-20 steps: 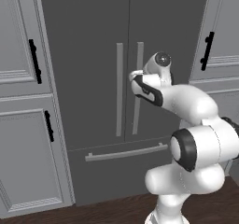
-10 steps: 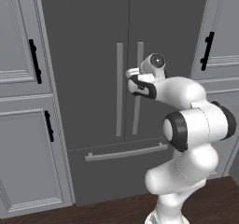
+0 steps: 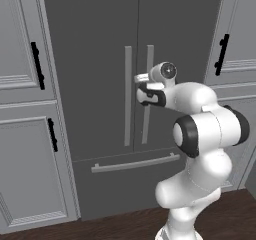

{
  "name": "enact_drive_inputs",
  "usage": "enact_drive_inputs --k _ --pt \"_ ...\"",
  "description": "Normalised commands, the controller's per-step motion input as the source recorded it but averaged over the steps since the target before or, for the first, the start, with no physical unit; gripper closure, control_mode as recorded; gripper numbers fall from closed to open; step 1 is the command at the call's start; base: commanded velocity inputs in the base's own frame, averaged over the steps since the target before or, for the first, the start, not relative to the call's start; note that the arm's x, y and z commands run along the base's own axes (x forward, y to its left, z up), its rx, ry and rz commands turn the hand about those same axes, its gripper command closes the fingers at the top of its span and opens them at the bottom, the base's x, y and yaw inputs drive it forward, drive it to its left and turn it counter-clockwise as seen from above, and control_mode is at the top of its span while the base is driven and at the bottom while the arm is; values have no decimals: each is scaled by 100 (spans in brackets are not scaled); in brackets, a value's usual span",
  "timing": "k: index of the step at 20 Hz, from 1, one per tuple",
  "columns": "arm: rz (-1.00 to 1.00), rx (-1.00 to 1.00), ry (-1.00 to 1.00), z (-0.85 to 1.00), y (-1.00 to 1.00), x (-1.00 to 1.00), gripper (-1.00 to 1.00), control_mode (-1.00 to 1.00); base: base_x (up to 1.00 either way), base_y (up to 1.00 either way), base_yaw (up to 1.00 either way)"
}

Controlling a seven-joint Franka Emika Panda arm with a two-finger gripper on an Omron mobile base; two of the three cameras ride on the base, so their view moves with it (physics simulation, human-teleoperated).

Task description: Take the strawberry from the fridge and place it on top of the pancake, located on the dining counter.

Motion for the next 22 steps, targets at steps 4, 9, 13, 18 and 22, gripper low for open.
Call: enact_drive_inputs --k 4,9,13,18,22 --pt "0 0 -1 0 0 28 100 -100 0 0 0" --pt "-1 3 3 0 -19 -23 100 -100 0 0 0" --pt "0 13 0 3 -52 -78 100 -100 0 0 0" --pt "0 21 0 11 -65 -90 100 -100 0 0 0" --pt "0 21 0 19 -74 -94 100 -100 0 0 0"
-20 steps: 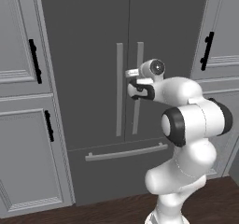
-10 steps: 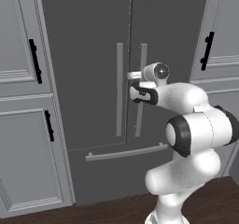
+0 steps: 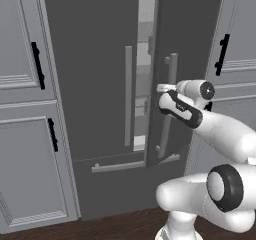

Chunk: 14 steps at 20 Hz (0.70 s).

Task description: Take the strawberry from the fridge and place it on top of the pancake, located on the dining counter.

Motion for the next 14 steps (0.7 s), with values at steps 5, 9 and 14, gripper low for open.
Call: enact_drive_inputs --k 5,9,14 --pt "0 7 15 21 -61 -43 100 -100 0 0 0" --pt "0 7 19 8 -64 -40 100 -100 0 0 0" --pt "0 9 18 1 -71 -51 -100 -100 0 0 0"
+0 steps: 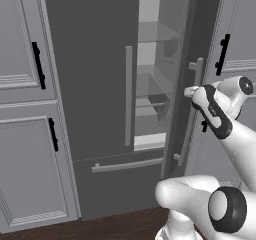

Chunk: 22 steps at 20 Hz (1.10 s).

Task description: Take the strawberry from the fridge and place it on top of the pancake, located on the dining counter.

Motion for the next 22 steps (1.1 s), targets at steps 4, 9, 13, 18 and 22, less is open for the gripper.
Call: enact_drive_inputs --k 4,9,13,18,22 --pt "0 9 14 0 -67 -59 -100 -100 0 0 0" --pt "-2 9 6 0 -64 -73 -100 -100 0 0 0" --pt "0 0 -4 3 4 -69 -100 -100 0 0 0" --pt "0 -27 7 38 84 -53 -100 -100 0 0 0" --pt "0 -58 26 40 100 -10 -100 -100 0 0 0"
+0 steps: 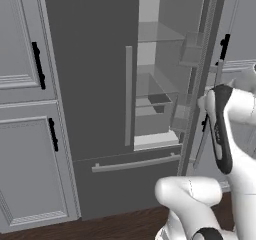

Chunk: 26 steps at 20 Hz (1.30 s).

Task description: Take the strawberry from the fridge and place it on top of the pancake, located on the dining counter.

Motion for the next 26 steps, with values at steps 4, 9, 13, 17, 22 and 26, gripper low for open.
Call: enact_drive_inputs --k 4,9,13,17,22,26 --pt "0 -79 36 15 100 3 -100 -100 0 0 0" --pt "0 -73 19 0 91 65 -100 -100 0 0 0" --pt "4 -60 22 -3 45 81 -100 -100 0 0 0" --pt "1 -20 20 0 -8 56 -100 -100 0 0 0" --pt "0 -3 16 -11 -46 51 -100 -100 0 0 0" --pt "0 0 13 -20 -63 3 -100 -100 0 0 0"
